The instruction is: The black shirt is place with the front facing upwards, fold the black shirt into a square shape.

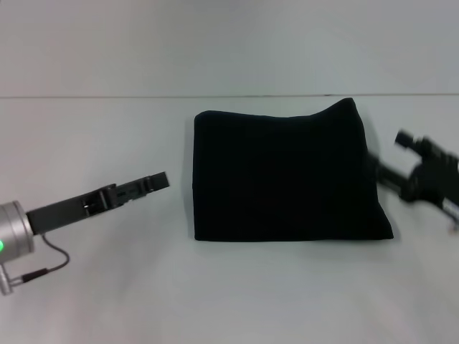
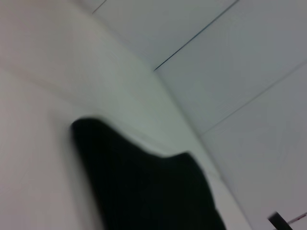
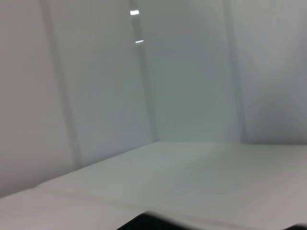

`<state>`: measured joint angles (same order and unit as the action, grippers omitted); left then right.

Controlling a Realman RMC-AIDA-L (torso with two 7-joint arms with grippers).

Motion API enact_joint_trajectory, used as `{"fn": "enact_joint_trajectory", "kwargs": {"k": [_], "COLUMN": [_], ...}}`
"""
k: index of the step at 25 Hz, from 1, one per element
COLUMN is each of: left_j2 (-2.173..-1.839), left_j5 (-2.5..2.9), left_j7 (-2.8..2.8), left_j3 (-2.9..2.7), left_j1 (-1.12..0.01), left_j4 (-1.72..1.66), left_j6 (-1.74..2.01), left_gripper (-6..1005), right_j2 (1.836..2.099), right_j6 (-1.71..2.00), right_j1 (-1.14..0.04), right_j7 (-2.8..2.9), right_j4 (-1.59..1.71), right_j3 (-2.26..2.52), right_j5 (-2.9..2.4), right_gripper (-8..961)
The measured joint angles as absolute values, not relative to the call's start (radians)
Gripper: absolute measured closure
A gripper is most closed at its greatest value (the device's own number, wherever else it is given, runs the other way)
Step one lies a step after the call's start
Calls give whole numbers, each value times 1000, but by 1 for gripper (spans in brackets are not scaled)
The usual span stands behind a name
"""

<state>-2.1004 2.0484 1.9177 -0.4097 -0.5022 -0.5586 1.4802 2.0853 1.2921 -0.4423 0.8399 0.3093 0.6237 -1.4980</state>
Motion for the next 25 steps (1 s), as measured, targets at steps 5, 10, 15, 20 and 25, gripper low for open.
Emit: {"fn": "enact_joint_trajectory", "kwargs": {"k": [5,10,15,20,25], "left_j2": [-2061,-2053,-2068,-2084,-2091], "left_j5": [2240,2278,2280,2281,2276], "left_j7": [2281,2414,2536,2574,2586], "left_j3": [-411,-435,-519,-539,-540], "left_j1": [-568,-606,-617,-630,-635], "left_j4": [-598,-579,-564,-532,-514], "left_j6": [1492,1486,1420,1364,1321], "left_gripper": [62,65,68,71,74], "right_j2": [2081,2085,2084,2081,2082], "right_j6": [1401,1417,1401,1388,1368], "right_j1": [-365,-334,-332,-335,-333], "right_j7": [830,818,817,818,824], "right_j4": [320,321,322,324,330], "right_j3": [634,635,635,633,635], "right_j5": [-1628,-1719,-1785,-1811,-1817], "right_gripper": [96,96,96,96,96]}}
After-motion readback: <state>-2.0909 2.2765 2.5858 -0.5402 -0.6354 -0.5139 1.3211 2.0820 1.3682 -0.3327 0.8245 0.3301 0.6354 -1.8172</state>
